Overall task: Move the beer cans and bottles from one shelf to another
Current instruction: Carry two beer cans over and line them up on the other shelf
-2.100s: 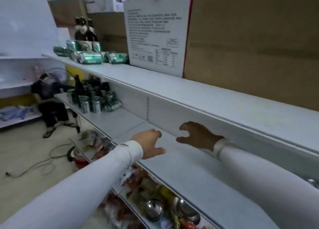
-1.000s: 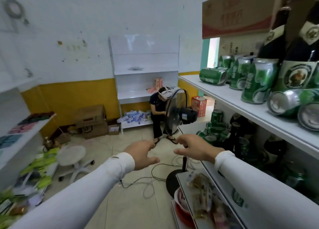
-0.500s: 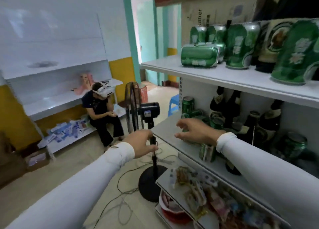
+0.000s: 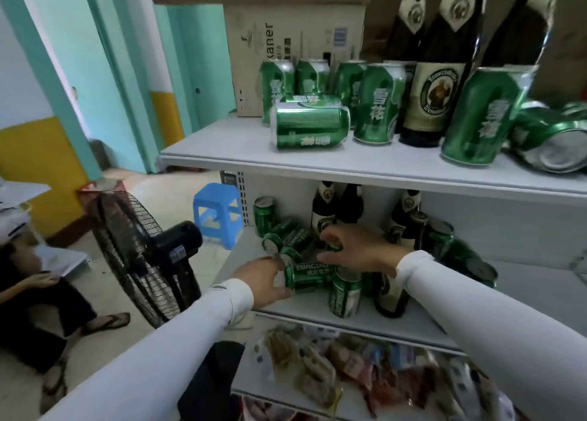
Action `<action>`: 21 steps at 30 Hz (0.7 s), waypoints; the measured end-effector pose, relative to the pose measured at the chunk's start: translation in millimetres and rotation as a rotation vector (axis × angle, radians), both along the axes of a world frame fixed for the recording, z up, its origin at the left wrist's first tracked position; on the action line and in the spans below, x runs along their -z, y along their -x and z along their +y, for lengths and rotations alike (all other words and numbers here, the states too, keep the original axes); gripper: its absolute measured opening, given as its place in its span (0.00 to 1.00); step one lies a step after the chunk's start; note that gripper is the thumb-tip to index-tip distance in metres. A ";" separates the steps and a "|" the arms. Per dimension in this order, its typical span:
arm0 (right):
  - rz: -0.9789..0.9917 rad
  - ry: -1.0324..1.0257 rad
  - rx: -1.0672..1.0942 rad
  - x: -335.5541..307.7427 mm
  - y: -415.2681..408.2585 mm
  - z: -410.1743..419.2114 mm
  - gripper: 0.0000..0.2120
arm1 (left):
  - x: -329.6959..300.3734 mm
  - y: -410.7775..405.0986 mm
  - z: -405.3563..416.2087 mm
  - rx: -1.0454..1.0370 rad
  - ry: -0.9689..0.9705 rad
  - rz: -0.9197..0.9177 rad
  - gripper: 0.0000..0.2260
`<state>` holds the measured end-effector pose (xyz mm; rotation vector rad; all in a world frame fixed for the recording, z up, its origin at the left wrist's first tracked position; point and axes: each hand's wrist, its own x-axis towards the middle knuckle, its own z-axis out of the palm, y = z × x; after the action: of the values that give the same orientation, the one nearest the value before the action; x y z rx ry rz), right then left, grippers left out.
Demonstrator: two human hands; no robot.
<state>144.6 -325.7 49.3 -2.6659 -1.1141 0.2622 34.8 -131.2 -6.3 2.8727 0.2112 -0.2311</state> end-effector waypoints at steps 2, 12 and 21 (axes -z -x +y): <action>0.012 -0.026 0.019 4.1 -5.1 2.7 0.26 | 6.9 -13.1 4.9 0.011 0.004 0.015 0.32; 0.047 -0.047 0.189 17.5 0.0 1.8 0.28 | 24.2 -49.2 28.4 0.242 -0.015 0.079 0.30; 0.083 0.010 0.519 28.1 36.2 -6.1 0.27 | 35.7 -66.4 54.7 0.388 0.034 0.145 0.34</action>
<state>108.4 -331.7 21.2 -2.8033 -0.3693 0.2744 101.2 -76.5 -42.0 2.8392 -0.3250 -0.5081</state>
